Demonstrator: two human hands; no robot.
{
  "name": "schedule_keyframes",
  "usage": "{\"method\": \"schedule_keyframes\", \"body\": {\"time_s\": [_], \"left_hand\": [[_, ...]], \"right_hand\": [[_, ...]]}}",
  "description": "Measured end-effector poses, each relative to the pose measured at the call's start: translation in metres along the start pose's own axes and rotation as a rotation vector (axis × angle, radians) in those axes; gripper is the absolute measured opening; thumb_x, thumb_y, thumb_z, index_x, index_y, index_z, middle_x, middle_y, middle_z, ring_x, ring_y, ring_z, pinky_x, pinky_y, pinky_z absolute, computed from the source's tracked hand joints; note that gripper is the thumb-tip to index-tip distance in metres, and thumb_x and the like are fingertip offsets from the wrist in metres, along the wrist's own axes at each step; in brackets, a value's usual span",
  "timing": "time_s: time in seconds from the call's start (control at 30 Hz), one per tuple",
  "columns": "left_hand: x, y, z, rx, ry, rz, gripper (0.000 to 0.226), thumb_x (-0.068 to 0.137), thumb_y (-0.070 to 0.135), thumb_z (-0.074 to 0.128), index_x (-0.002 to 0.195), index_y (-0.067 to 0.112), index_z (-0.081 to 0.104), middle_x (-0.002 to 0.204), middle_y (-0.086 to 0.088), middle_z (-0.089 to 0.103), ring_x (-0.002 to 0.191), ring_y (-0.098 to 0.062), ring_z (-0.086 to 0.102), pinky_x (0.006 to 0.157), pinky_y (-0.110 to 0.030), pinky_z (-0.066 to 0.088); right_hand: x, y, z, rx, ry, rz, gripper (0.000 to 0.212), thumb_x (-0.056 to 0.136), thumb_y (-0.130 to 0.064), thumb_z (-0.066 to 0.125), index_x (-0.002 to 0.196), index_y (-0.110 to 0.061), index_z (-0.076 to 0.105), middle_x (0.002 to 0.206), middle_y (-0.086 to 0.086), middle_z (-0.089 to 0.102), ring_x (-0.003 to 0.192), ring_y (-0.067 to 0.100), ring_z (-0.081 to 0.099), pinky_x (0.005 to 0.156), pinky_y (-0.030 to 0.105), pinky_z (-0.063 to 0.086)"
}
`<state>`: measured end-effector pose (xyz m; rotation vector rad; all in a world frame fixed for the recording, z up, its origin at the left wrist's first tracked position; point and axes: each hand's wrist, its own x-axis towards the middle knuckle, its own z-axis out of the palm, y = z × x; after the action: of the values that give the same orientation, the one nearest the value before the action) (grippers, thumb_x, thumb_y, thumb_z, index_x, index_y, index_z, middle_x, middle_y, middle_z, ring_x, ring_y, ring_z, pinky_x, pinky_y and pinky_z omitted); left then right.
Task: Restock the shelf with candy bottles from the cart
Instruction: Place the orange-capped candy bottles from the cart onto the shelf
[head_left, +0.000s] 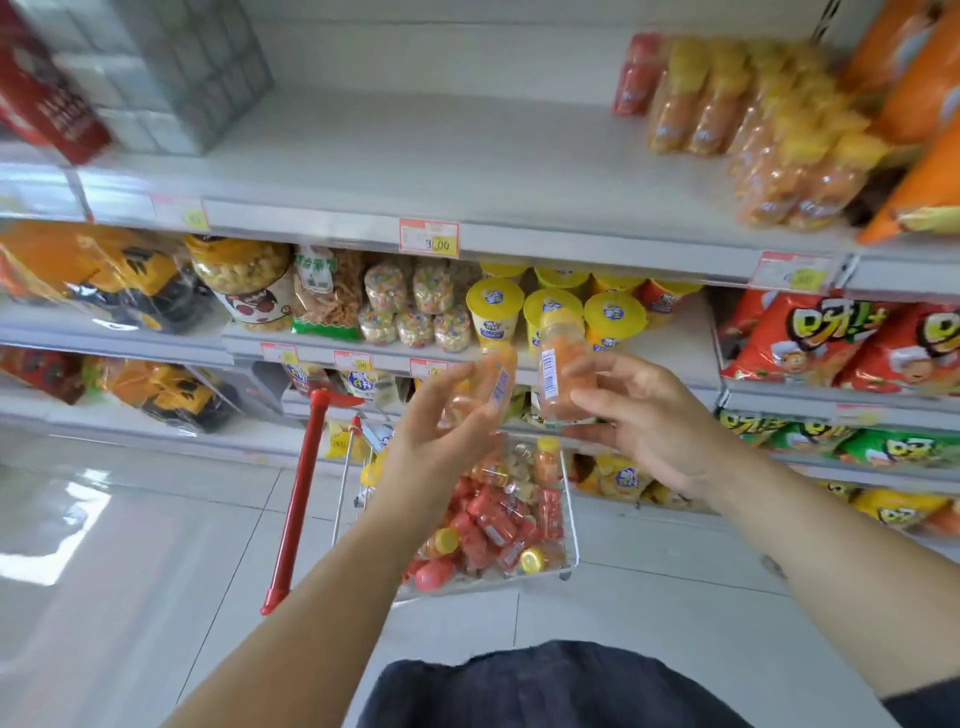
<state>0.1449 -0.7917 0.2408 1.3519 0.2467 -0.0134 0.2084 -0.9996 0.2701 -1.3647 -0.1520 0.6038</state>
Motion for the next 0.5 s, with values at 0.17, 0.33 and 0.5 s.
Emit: {"method": "schedule_keyframes", "body": {"time_s": [0.17,0.33,0.5], "left_hand": [[-0.002,0.025,0.047,-0.235,-0.004,-0.085,0.019,0.101,0.027,0.05,0.097,0.02,0.067,0.065,-0.007,0.065,0.074,-0.023,0.067,0.086,-0.046,0.055],[0.022,0.034,0.075,-0.316,-0.139,-0.129,0.019,0.098,0.014,0.055,0.115,0.022,0.058,0.09,-0.007,0.065,0.071,-0.025,0.065,0.077,-0.041,0.056],[0.056,0.054,0.09,-0.391,-0.245,-0.191,0.057,0.087,0.014,0.063,0.141,0.018,0.044,0.09,-0.006,0.075,0.067,-0.02,0.07,0.097,-0.045,0.049]], "right_hand": [[-0.024,-0.018,-0.018,0.219,0.141,-0.011,0.037,0.069,-0.025,0.087,0.077,-0.026,0.051,0.1,0.012,0.065,0.08,0.027,0.064,0.06,0.028,0.046],[-0.029,-0.034,-0.033,0.341,0.302,0.012,0.028,0.078,-0.018,0.073,0.091,-0.018,0.048,0.102,0.015,0.063,0.069,0.023,0.063,0.057,0.027,0.043],[-0.01,-0.056,-0.046,0.492,0.391,0.061,0.037,0.074,-0.024,0.07,0.109,-0.012,0.065,0.096,0.014,0.069,0.071,0.025,0.07,0.057,0.028,0.058]]}}
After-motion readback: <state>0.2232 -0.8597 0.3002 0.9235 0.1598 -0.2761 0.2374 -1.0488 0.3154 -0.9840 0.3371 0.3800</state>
